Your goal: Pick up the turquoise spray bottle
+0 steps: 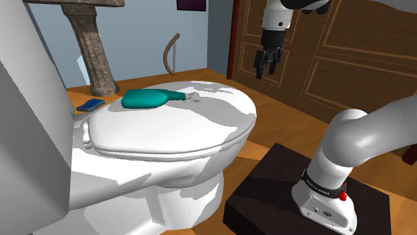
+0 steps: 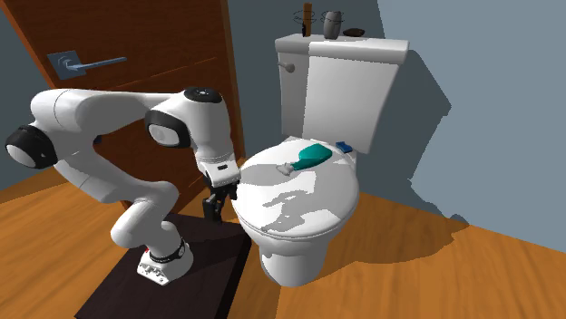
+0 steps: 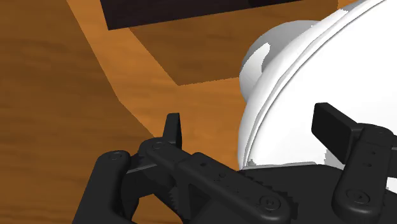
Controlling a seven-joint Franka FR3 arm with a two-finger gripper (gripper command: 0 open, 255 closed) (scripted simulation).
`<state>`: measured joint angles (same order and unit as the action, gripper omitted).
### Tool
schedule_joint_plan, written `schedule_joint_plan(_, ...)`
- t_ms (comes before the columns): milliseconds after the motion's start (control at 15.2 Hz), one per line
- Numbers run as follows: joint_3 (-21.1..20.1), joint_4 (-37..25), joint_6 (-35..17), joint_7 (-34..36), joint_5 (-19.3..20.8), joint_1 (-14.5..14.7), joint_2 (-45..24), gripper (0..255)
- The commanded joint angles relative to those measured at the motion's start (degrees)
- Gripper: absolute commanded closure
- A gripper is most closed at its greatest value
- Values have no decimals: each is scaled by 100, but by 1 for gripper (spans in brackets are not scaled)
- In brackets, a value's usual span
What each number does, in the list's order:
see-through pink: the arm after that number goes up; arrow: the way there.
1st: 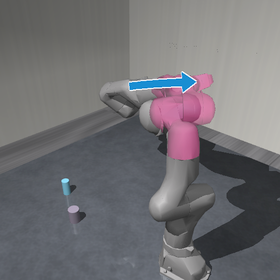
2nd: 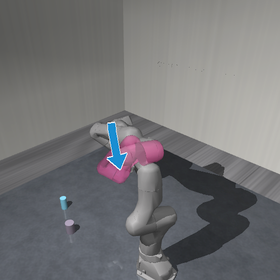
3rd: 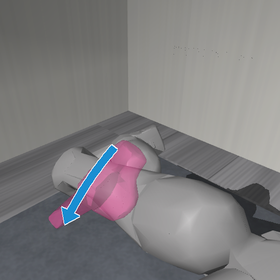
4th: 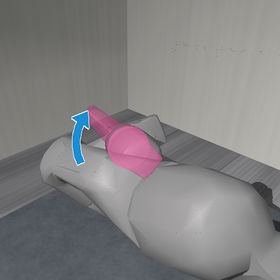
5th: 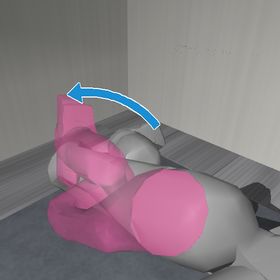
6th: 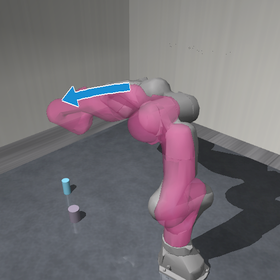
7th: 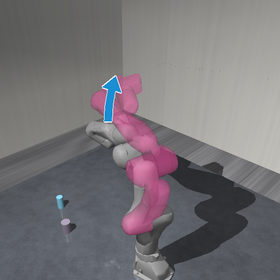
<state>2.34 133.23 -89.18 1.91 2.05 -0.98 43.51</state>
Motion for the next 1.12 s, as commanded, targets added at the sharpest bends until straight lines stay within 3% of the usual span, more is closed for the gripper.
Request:
schedule_joint_plan(0, 0, 0, 0, 0, 0, 0, 0, 0)
schedule_joint_plan(1056, -947, -1631, -959, -377, -522, 1032, -2277, 0)
